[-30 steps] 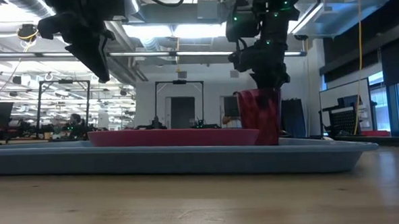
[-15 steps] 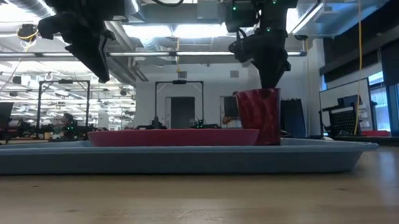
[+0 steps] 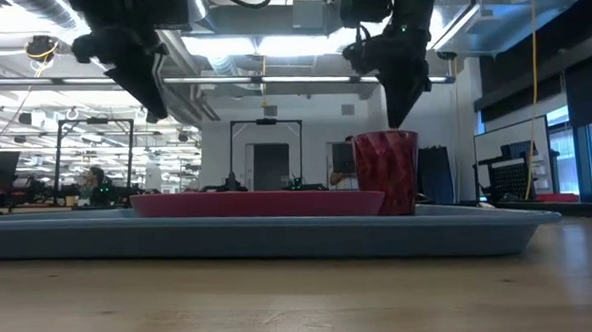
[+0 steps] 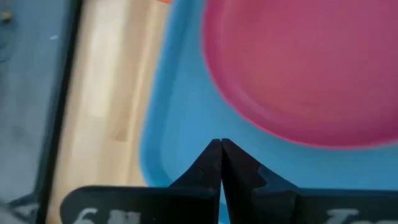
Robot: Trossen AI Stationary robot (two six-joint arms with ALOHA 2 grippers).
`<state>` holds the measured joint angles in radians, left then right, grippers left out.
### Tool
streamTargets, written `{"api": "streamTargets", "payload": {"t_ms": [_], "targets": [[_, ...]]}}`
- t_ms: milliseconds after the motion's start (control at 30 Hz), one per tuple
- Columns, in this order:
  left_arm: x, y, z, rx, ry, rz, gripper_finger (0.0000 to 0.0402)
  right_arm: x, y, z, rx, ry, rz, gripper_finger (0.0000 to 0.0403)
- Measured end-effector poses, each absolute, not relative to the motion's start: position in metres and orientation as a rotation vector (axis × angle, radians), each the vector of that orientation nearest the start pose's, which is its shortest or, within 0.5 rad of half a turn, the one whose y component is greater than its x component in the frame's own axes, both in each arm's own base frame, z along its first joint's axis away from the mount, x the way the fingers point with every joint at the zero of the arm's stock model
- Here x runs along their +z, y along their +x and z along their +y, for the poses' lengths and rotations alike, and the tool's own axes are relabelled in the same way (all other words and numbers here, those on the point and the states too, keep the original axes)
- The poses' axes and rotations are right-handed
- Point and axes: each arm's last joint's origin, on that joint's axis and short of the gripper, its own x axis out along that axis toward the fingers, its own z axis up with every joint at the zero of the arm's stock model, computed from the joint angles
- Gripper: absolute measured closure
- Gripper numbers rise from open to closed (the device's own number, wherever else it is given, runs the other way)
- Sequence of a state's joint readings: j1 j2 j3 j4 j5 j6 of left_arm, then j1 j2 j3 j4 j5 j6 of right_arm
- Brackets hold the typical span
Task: Pick and place plate/cup/fork/spoon on tray
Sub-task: Put the orange fork on the blue serving tray to the left of the red plate
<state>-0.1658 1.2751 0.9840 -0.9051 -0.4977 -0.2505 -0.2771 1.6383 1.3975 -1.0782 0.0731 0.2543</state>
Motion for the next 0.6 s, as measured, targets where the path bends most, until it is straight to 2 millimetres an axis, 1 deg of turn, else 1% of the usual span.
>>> {"api": "streamTargets", "payload": {"t_ms": [133,233,300,400,467,533,600], "targets": [[0.258,0.229,-0.020,0.516,0.230,1.052,0.0401,0.295,0.301,-0.082,-0.450,0.330,1.204,0.0353],[0.259,0.230,-0.018,0.523,0.244,1.038,0.0401,0.316,0.300,-0.074,-0.424,0.312,1.135,0.0353],[0.260,0.233,-0.012,0.530,0.231,1.021,0.0401,0.331,0.298,-0.066,-0.414,0.282,1.094,0.0353],[0.263,0.240,0.002,0.563,0.172,0.973,0.0401,0.350,0.291,-0.053,-0.408,0.216,1.062,0.0353],[0.265,0.244,0.015,0.571,0.123,0.935,0.0401,0.360,0.287,-0.046,-0.413,0.185,1.034,0.0353],[0.274,0.248,0.030,0.590,0.075,0.899,0.0401,0.369,0.284,-0.038,-0.422,0.168,1.014,0.0353],[0.288,0.252,0.046,0.638,0.031,0.836,0.0401,0.375,0.281,-0.033,-0.423,0.158,0.999,0.0353]]}}
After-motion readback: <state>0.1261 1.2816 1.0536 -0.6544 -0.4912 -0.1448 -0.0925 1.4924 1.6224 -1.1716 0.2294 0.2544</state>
